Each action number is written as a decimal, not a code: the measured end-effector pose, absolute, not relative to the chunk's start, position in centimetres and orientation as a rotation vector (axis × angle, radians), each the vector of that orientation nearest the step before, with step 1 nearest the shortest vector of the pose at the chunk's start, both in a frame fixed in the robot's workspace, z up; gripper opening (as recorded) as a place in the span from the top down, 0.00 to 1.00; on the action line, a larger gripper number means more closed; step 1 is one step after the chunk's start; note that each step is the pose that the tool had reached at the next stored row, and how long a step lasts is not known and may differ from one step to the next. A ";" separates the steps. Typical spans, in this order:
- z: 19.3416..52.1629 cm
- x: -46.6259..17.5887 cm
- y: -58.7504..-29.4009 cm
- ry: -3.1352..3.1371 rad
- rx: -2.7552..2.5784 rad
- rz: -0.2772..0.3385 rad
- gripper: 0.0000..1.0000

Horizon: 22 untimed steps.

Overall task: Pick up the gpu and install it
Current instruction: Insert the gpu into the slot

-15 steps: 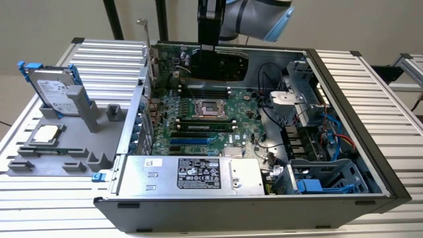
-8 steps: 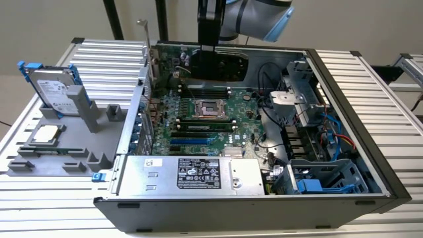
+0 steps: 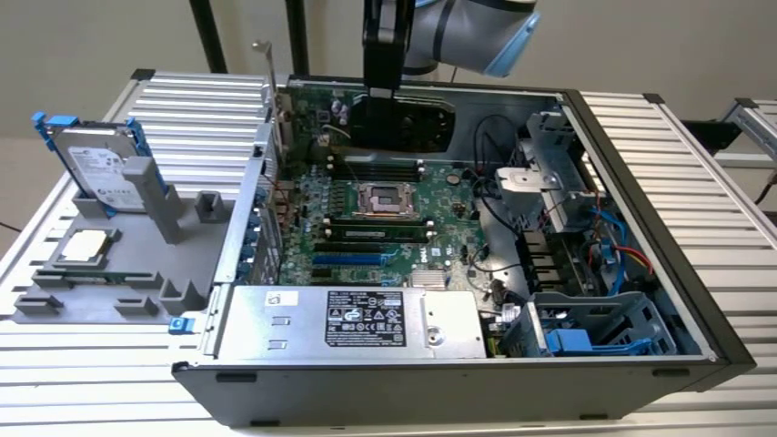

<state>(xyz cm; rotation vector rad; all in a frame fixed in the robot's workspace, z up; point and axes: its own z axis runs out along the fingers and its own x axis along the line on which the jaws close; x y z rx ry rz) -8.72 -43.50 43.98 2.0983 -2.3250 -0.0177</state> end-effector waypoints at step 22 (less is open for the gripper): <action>43.2 -8.7 -43.5 -2.325 2.098 -0.018 1.00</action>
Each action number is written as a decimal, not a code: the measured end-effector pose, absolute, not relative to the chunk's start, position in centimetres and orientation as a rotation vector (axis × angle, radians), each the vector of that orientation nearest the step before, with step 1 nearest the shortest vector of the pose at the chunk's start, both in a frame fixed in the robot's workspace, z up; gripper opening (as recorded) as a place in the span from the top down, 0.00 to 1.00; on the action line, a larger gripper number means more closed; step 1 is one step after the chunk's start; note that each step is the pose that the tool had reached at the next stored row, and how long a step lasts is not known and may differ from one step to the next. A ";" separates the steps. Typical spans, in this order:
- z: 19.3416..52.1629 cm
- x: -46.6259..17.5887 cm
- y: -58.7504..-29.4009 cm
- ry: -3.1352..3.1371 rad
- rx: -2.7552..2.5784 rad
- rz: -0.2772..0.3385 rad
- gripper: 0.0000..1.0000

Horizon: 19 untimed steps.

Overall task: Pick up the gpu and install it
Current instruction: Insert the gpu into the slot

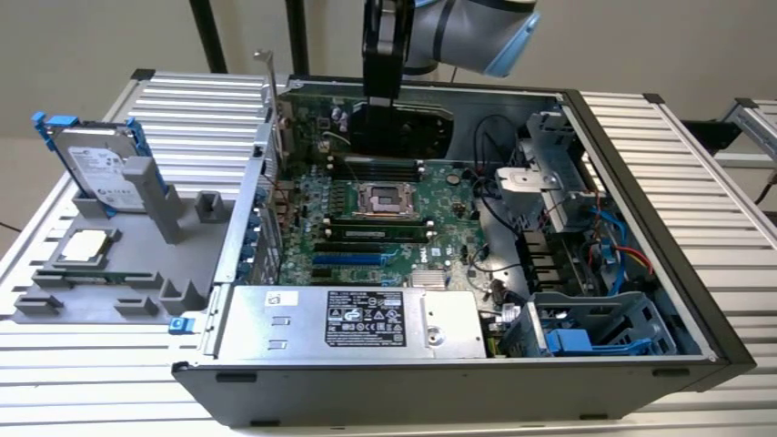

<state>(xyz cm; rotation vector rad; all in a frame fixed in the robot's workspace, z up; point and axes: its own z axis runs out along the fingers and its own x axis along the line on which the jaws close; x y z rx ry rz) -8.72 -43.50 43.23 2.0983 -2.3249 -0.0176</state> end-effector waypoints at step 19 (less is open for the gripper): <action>42.7 -8.7 -43.5 -2.325 2.098 -0.018 1.00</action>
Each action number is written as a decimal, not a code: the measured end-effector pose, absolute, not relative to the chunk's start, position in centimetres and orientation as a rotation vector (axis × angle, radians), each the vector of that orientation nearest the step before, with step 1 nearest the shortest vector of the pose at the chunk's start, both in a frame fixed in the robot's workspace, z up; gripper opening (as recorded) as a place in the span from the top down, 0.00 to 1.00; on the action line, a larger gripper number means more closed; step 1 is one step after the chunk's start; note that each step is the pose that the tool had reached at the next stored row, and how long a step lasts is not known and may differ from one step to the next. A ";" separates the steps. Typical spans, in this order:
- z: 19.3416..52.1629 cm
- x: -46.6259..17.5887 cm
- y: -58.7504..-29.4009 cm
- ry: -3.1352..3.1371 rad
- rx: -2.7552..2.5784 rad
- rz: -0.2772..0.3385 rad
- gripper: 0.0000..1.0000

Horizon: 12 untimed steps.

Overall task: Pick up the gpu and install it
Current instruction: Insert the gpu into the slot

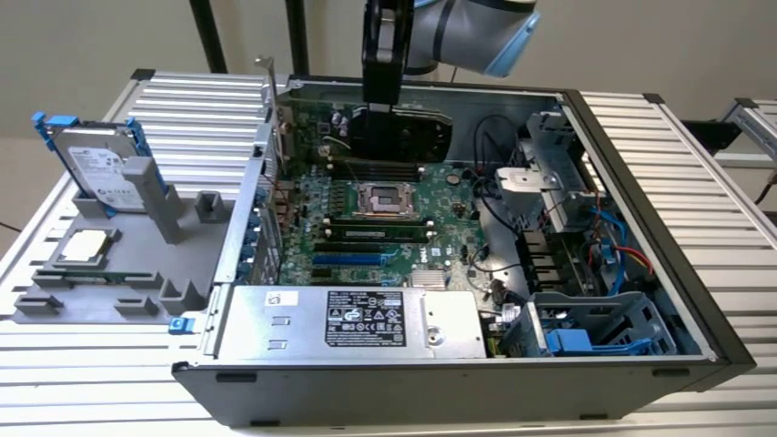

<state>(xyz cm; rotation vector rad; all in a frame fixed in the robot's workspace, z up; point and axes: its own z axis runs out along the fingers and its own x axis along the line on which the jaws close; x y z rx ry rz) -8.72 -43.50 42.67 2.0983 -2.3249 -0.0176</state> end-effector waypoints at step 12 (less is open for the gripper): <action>42.2 -8.7 -43.5 -2.325 2.098 -0.018 1.00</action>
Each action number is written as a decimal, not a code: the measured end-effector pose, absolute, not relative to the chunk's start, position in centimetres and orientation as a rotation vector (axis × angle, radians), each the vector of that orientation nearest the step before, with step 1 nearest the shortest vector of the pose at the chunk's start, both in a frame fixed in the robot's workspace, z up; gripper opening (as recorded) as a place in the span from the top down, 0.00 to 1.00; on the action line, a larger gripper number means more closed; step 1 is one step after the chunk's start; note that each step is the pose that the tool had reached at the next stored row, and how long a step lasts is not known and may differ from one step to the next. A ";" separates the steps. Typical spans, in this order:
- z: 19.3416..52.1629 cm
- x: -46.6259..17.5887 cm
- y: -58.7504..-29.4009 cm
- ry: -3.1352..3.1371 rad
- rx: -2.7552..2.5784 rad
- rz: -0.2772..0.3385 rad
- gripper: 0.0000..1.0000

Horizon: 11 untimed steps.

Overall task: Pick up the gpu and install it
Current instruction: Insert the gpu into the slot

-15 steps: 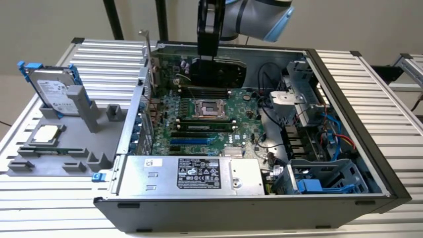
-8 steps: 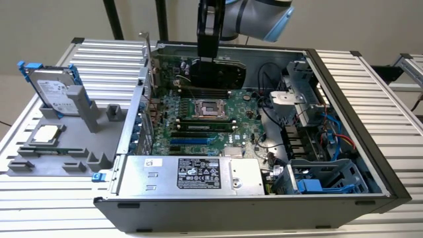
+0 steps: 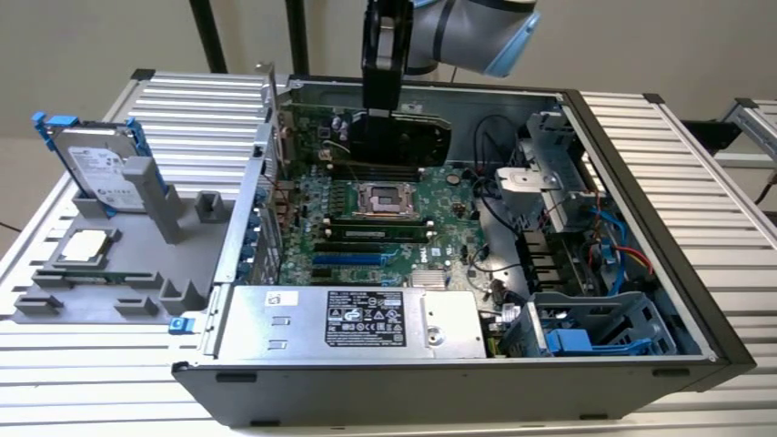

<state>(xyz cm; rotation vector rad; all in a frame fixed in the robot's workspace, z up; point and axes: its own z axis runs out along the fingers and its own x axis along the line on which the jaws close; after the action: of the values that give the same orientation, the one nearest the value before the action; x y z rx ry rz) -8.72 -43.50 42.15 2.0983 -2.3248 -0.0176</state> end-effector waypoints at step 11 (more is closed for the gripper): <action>41.6 -8.5 -43.5 -2.322 2.101 -0.018 1.00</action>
<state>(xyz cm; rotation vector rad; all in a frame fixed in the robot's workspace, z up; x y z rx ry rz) -8.49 -43.50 41.58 2.1014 -2.3222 -0.0176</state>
